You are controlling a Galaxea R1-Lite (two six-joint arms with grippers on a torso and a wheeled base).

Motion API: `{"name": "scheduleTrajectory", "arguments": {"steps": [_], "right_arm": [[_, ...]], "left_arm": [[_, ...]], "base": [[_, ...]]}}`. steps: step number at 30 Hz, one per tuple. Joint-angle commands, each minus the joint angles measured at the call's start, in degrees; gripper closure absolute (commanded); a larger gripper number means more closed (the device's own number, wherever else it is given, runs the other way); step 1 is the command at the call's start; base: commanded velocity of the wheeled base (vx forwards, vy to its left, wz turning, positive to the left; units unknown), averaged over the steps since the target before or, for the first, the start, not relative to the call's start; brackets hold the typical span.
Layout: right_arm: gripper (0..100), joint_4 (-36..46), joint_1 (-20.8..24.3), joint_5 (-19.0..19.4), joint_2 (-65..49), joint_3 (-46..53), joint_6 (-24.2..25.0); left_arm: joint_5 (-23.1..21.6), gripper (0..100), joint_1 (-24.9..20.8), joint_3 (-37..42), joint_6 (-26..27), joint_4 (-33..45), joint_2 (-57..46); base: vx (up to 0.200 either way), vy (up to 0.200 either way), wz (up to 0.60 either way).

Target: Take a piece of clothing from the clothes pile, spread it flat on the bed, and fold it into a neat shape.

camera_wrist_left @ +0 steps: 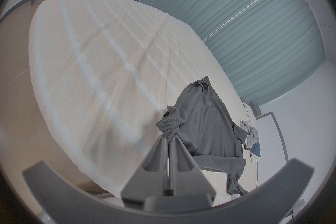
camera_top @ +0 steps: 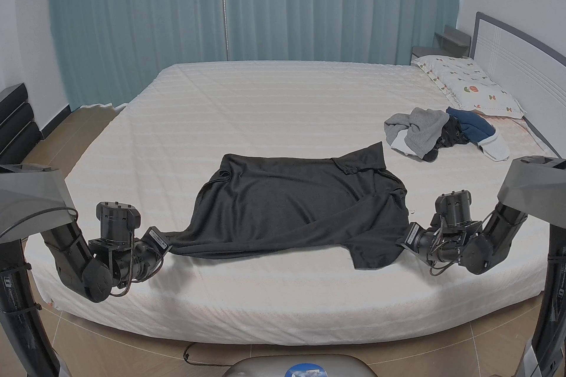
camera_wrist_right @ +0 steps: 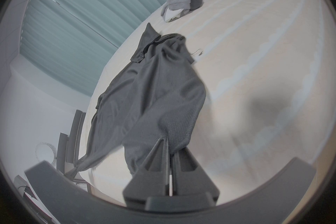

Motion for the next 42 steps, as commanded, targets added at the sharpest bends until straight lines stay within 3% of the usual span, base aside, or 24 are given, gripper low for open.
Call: {"name": "scheduleTrajectory", "arguments": {"steps": [1, 6, 13, 27, 28, 31, 32, 42], "right_arm": [[100, 5.7, -3.3, 1.1, -10.5, 6.8, -1.2], [100, 7.8, -4.0, 2.6, -14.0, 12.5, -4.7], [100, 7.0, -3.6, 2.4, -14.2, 20.3, -12.7], [100, 7.0, -1.9, 1.9, -15.4, 25.0, -15.4], [0, 6.9, -1.6, 1.9, -15.4, 25.5, -15.4], [0, 6.9, -1.3, 2.0, -15.5, 25.5, -15.3], [0, 6.8, -1.5, 2.0, -15.5, 24.8, -15.1], [0, 6.9, -1.8, 2.1, -17.8, 17.2, -14.6]], "left_arm": [[0.0, 100, -0.4, 2.7, 3.2, 0.4, -2.9], [0.1, 100, -2.4, 5.0, 7.1, 3.1, -5.5], [0.1, 100, -5.8, 4.9, 11.6, 15.9, -8.7], [0.3, 100, -6.5, 5.5, 13.8, 17.0, -7.6], [0.2, 100, -6.5, 5.4, 13.8, 17.0, -7.6], [0.2, 100, -6.6, 5.5, 13.7, 16.9, -7.6], [0.1, 0, -6.6, 5.4, 13.6, 16.8, -7.6], [0.1, 0, -5.8, 4.3, 13.2, 16.5, -8.9]], "base": [[0.0, 0.0, 0.0], [0.0, 0.0, 0.0], [0.0, 0.0, 0.0], [0.0, 0.0, 0.0], [0.0, 0.0, 0.0], [0.0, 0.0, 0.0], [0.0, 0.0, 0.0], [0.0, 0.0, 0.0]]}}
